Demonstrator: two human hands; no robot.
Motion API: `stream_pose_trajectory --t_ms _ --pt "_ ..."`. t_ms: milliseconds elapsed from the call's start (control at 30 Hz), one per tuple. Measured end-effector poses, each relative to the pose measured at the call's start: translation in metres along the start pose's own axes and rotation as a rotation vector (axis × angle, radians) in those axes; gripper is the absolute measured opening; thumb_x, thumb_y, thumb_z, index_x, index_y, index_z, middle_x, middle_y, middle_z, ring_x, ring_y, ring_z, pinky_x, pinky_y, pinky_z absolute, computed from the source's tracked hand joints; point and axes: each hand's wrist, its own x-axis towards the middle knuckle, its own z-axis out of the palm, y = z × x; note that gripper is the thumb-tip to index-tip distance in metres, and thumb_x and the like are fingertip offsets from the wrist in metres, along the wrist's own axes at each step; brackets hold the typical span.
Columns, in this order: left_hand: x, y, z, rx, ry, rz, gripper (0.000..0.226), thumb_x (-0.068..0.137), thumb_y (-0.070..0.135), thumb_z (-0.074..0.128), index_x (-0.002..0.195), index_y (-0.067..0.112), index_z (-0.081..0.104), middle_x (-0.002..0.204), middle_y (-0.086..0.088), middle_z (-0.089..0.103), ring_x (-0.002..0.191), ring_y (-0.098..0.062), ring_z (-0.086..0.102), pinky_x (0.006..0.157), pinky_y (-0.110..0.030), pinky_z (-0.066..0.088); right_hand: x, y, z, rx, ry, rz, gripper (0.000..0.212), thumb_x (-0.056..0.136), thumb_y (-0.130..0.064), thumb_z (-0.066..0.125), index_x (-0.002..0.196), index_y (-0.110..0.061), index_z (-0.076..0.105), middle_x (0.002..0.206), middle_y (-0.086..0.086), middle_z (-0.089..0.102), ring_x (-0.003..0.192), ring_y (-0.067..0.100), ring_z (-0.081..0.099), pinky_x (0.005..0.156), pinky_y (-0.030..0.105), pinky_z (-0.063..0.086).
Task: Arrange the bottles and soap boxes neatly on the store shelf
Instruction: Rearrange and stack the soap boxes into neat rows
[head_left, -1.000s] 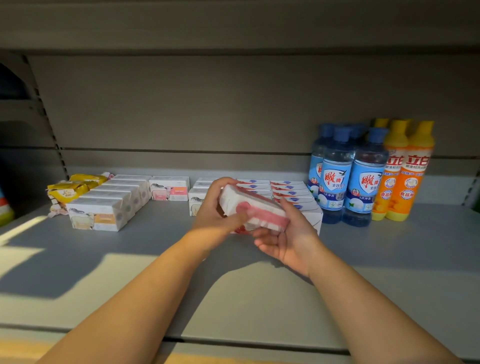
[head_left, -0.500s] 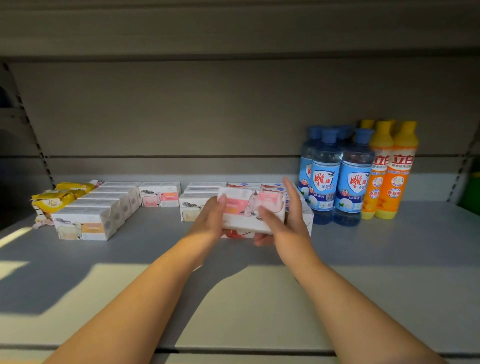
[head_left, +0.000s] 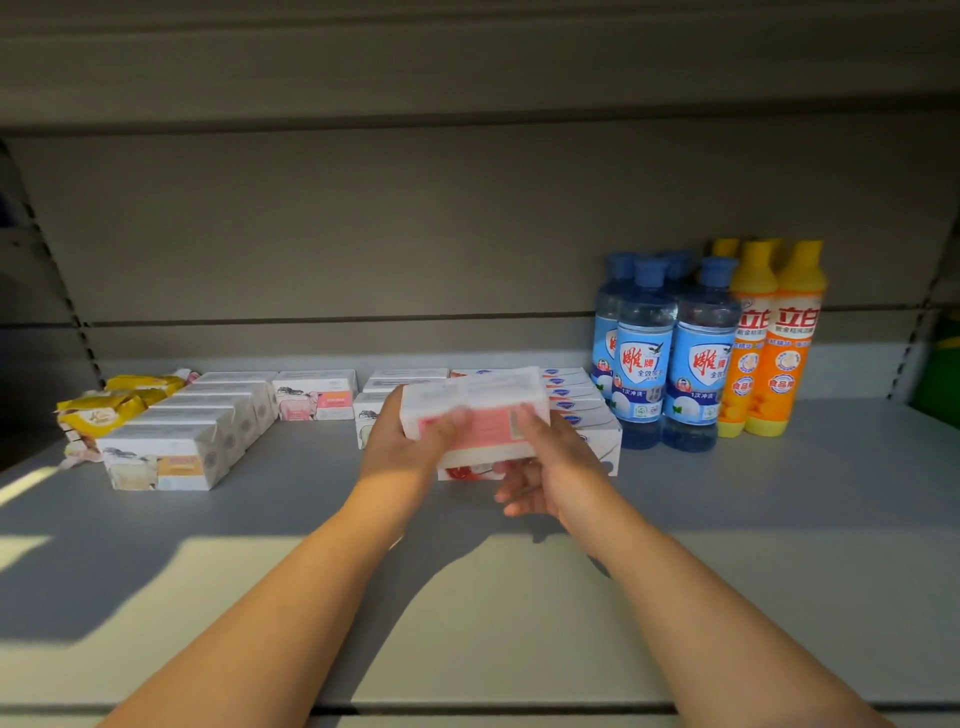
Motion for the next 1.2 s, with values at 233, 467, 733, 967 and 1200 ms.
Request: stream_pose_trajectory --t_ms 233,467,733,967,1200 --pt "0.003 0.003 0.006 -0.337 -0.135 -0.551 0.050 0.097 0.048 0.036 0.116 0.005 0.054 0.083 -0.018 0.069 0.055 -0.024 0.067 0.046 -0.030 0.054 -0.008 0.004 -0.004 -0.032 -0.020 -0.296 0.044 0.081 -0.015 0.071 0.116 -0.030 0.049 0.093 -0.003 0.068 0.062 0.012 0.063 0.055 0.027 0.055" --pt "0.000 0.014 0.000 -0.371 -0.433 -0.892 0.056 0.098 0.051 0.028 0.102 0.005 0.059 0.063 -0.016 0.058 0.041 -0.024 0.058 0.037 -0.026 0.050 -0.008 0.011 -0.002 -0.099 0.018 -0.371 0.050 0.059 -0.022 0.075 0.102 -0.029 0.052 0.091 -0.015 0.068 0.087 -0.004 0.064 0.072 0.012 0.048" --pt "-0.003 0.011 0.012 -0.183 -0.309 -0.398 0.050 0.079 0.050 0.058 0.115 0.014 0.061 0.114 -0.008 0.060 0.084 -0.011 0.062 0.073 -0.021 0.051 0.002 0.005 -0.003 0.575 0.033 0.000 0.036 0.062 -0.042 0.070 0.090 -0.019 0.070 0.075 0.002 0.072 0.069 0.017 0.069 0.067 0.033 0.057" --pt "0.000 0.010 0.012 -0.061 -0.232 -0.344 0.045 0.082 0.061 0.049 0.106 0.028 0.067 0.111 -0.004 0.062 0.086 -0.006 0.063 0.079 -0.026 0.049 -0.003 0.003 -0.001 0.441 -0.100 0.376 0.066 0.056 -0.074 0.061 0.087 -0.016 0.067 0.063 0.008 0.065 0.050 0.025 0.062 0.052 0.027 0.051" --pt "0.000 0.010 0.003 -0.013 -0.426 -0.557 0.045 0.086 0.053 0.054 0.114 0.020 0.064 0.110 -0.011 0.070 0.105 -0.029 0.066 0.093 -0.048 0.051 -0.006 0.013 0.011 -0.084 -0.217 0.122 0.037 0.062 -0.072 0.049 0.085 -0.046 0.061 0.087 -0.022 0.069 0.089 0.002 0.066 0.082 0.024 0.051"
